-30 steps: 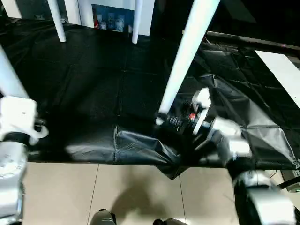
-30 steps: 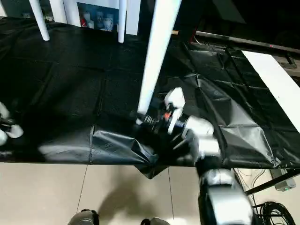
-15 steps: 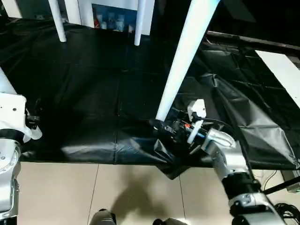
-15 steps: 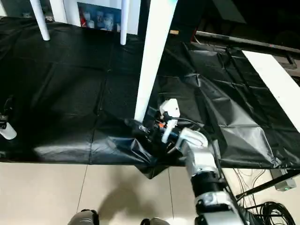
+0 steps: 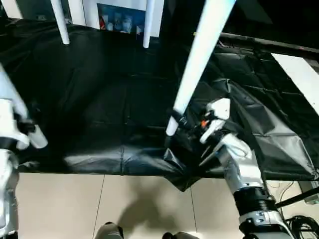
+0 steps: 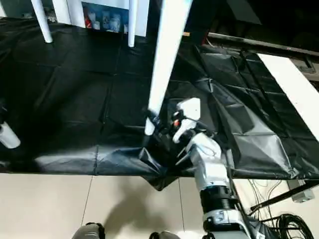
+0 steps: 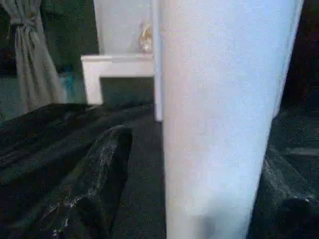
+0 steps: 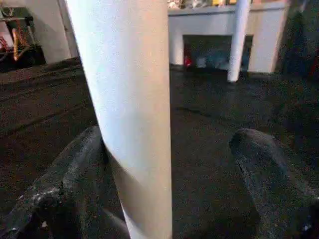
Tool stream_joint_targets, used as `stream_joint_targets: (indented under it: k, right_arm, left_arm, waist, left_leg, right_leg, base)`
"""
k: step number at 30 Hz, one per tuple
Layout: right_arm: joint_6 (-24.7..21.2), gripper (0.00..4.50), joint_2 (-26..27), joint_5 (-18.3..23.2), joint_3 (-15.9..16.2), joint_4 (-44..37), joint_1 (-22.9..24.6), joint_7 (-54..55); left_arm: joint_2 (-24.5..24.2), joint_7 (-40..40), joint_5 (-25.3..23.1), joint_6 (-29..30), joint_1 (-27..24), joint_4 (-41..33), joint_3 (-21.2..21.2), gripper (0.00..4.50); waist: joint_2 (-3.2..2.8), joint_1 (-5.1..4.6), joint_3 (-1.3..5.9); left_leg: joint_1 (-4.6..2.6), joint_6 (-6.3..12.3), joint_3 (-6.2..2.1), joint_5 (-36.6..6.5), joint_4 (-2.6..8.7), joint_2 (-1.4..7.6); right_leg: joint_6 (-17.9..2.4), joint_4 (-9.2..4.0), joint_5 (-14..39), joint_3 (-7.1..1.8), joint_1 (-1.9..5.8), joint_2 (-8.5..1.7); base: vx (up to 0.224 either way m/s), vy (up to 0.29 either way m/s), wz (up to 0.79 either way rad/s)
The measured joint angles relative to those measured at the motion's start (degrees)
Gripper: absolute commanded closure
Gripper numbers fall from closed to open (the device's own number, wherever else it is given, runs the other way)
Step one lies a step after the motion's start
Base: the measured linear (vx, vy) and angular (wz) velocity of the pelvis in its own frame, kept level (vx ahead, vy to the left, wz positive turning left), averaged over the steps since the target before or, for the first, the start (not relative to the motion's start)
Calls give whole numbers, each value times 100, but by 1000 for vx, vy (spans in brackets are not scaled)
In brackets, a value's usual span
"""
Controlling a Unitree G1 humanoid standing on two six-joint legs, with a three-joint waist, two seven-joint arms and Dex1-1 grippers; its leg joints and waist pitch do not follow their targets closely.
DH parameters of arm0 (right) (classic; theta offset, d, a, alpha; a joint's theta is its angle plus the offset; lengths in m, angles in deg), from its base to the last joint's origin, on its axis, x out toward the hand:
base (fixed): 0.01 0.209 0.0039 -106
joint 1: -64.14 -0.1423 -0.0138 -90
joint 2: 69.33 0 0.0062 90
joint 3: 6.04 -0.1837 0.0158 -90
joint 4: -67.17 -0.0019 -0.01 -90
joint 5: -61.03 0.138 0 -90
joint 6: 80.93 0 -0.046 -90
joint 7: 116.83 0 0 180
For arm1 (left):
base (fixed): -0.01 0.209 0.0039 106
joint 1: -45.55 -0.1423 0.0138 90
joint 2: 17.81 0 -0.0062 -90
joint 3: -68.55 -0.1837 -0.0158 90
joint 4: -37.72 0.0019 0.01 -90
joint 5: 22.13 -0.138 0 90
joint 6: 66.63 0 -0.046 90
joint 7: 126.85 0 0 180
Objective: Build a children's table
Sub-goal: Flip table
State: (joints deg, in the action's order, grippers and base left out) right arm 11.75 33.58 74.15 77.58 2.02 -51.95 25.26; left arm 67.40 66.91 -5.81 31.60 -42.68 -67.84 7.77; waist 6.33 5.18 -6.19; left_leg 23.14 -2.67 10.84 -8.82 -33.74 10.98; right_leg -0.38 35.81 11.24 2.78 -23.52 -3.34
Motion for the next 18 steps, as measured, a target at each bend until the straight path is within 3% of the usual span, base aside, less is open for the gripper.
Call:
stream_joint_targets:
  k: [6, 11, 18]
  right_arm:
    - [-230, 35, -60, 122, 15, -426, 252, -30]
    - [-387, 35, -164, 204, 270, -1071, 682, -231]
    - [-465, 35, -92, 198, 216, -1863, 1330, 292]
  left_arm:
    - [136, 216, 485, -27, -288, -217, 184, 121]
    - [208, 388, 996, 16, -518, -523, 377, 121]
    - [359, 835, 1461, 71, -1458, -923, 317, 121]
  waist:
    - [19, -3, 13]
    - [65, -5, 46]
    - [131, 4, 92]
  left_leg:
    - [-12, 0, 13, 0, 6, 0]
    - [-29, 0, 16, 0, 7, 2]
    - [-54, -1, 28, -1, 7, 2]
  right_leg:
    - [3, 1, 1, -10, 5, 0]
    - [6, 3, 1, -13, 15, 3]
    - [42, 1, 18, -26, 34, 3]
  base:
    - [0, 0, 0]
    - [0, 0, 0]
    - [0, 0, 0]
